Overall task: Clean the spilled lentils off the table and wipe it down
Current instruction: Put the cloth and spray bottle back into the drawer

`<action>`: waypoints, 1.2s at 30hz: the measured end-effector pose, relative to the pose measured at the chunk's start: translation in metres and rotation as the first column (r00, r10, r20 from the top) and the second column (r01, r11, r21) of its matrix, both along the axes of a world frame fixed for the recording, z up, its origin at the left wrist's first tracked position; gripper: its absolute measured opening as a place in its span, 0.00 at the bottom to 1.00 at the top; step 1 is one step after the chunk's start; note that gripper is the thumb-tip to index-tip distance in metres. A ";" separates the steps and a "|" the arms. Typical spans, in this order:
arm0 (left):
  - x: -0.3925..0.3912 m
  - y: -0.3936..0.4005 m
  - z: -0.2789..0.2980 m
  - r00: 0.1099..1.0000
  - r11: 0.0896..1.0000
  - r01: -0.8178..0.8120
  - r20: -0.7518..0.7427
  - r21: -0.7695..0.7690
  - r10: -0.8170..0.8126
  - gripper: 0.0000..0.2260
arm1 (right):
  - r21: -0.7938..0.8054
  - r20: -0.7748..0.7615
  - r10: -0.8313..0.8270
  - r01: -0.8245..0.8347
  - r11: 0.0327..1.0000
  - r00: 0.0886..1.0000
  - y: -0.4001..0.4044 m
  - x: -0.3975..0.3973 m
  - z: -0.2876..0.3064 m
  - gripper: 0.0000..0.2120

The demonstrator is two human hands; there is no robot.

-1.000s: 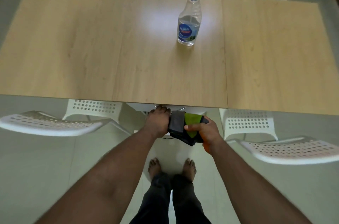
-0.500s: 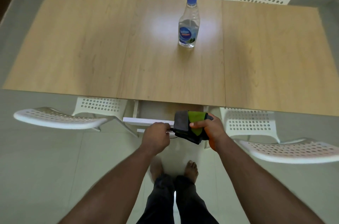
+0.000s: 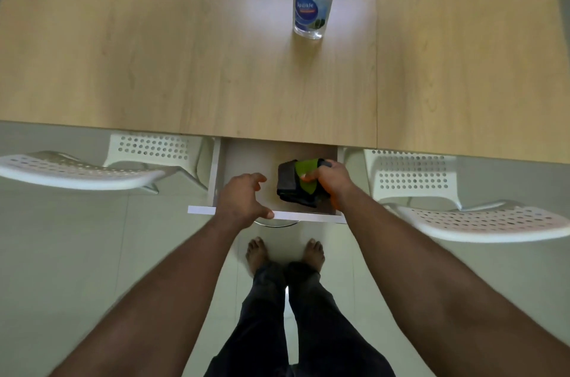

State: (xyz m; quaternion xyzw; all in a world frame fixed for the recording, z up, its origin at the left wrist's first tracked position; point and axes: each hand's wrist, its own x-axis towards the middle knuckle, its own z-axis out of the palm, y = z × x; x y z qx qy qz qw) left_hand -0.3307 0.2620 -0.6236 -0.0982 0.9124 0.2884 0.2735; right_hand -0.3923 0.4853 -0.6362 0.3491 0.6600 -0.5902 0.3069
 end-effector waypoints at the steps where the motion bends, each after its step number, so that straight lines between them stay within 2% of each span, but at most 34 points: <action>1: -0.003 -0.001 0.002 1.000 1.000 0.004 0.001 -0.002 -0.004 0.46 | 0.013 0.008 0.027 -0.027 1.000 1.000 -0.002 -0.002 -0.002 0.18; 6: -0.001 -0.002 0.000 0.999 0.999 0.043 0.028 -0.028 -0.042 0.48 | 0.077 0.113 0.188 -0.197 0.977 0.976 -0.011 0.005 -0.024 0.15; 8: -0.001 -0.002 0.002 0.998 0.998 0.048 0.030 -0.030 -0.047 0.47 | 0.205 0.105 0.335 -0.350 0.914 0.936 -0.013 0.008 -0.025 0.16; 9: -0.001 -0.001 0.003 0.999 0.998 0.046 0.028 -0.031 -0.045 0.47 | 0.317 0.081 0.433 -0.435 0.843 0.898 -0.014 0.009 -0.023 0.17; 11: 0.000 -0.001 0.004 0.999 0.998 0.044 0.021 -0.041 -0.043 0.47 | 0.551 0.062 0.609 -0.536 0.640 0.791 -0.019 0.015 -0.018 0.23; 13: 0.001 -0.001 0.004 0.999 0.998 0.046 0.018 -0.053 -0.045 0.47 | 0.751 0.100 0.754 -0.546 0.371 0.650 -0.027 0.026 -0.013 0.31; 15: 0.001 -0.001 0.004 0.999 0.998 0.040 0.019 -0.052 -0.039 0.47 | 0.861 0.190 0.854 -0.500 0.093 0.485 -0.033 0.029 -0.010 0.30; 16: 0.001 -0.001 0.004 0.999 0.998 0.040 0.022 -0.050 -0.039 0.47 | 0.872 0.217 0.880 -0.489 0.020 0.422 -0.035 0.026 -0.009 0.30; 17: 0.000 -0.002 0.004 0.999 0.998 0.040 0.024 -0.047 -0.039 0.47 | 0.859 0.216 0.906 -0.512 0.001 0.364 -0.035 0.022 -0.010 0.30; 19: 0.000 -0.003 0.004 0.999 0.998 0.047 0.024 -0.045 -0.046 0.47 | 0.790 0.159 0.958 -0.613 0.022 0.239 -0.035 0.014 -0.015 0.31; 21: 0.001 -0.003 0.004 0.998 0.997 0.053 0.019 -0.055 -0.052 0.46 | 0.744 0.167 0.979 -0.667 -0.045 0.120 -0.035 0.012 -0.020 0.32; 22: 0.003 -0.003 0.004 0.999 0.997 0.048 0.015 -0.059 -0.047 0.46 | 0.743 0.193 0.976 -0.665 -0.077 0.102 -0.034 0.013 -0.022 0.32; 24: 0.006 -0.003 0.003 0.999 0.997 0.035 0.004 -0.067 -0.034 0.45 | 0.762 0.236 0.960 -0.642 -0.087 0.150 -0.032 0.016 -0.027 0.31; 28: 0.008 -0.006 0.003 0.999 0.997 0.042 0.001 -0.071 -0.042 0.44 | 0.781 0.219 0.938 -0.624 -0.005 0.267 -0.028 0.026 -0.029 0.30; 32: 0.011 -0.007 0.004 0.998 0.995 0.067 -0.004 -0.071 -0.067 0.44 | 0.776 0.211 0.943 -0.631 -0.002 0.257 -0.028 0.031 -0.028 0.29; 36: 0.014 -0.006 0.007 0.995 0.990 0.098 -0.023 -0.104 -0.101 0.41 | 0.742 0.220 0.940 -0.670 0.011 0.260 -0.030 0.032 -0.020 0.33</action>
